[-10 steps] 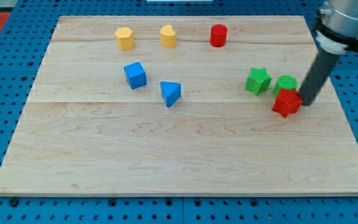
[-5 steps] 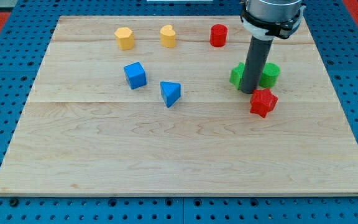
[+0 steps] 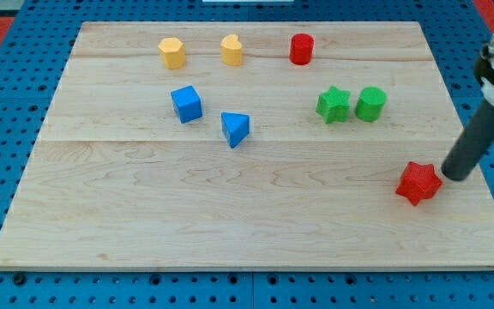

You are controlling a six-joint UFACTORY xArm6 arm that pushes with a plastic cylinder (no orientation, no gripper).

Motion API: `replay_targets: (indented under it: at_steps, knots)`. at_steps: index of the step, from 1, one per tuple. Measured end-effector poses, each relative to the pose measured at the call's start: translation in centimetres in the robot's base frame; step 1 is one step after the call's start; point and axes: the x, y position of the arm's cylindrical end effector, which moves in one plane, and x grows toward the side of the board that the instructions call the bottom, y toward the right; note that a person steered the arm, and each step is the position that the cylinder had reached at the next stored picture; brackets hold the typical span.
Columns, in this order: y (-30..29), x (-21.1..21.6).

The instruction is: Move the red star to the right side of the red circle

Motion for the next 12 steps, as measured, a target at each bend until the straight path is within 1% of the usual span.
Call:
replay_targets:
  at_steps: [1, 2, 3, 4, 5, 6, 7, 9, 10, 12]
  knots:
    - [-3.2, 1.6]
    - [-9.8, 0.0]
    - [-16.9, -2.9]
    - [-18.0, -2.0]
    - [-18.3, -0.3]
    - [-21.5, -1.3]
    - [-21.6, -3.6]
    - [-17.8, -3.0]
    - [-17.8, -5.4]
    - [-21.3, -14.0]
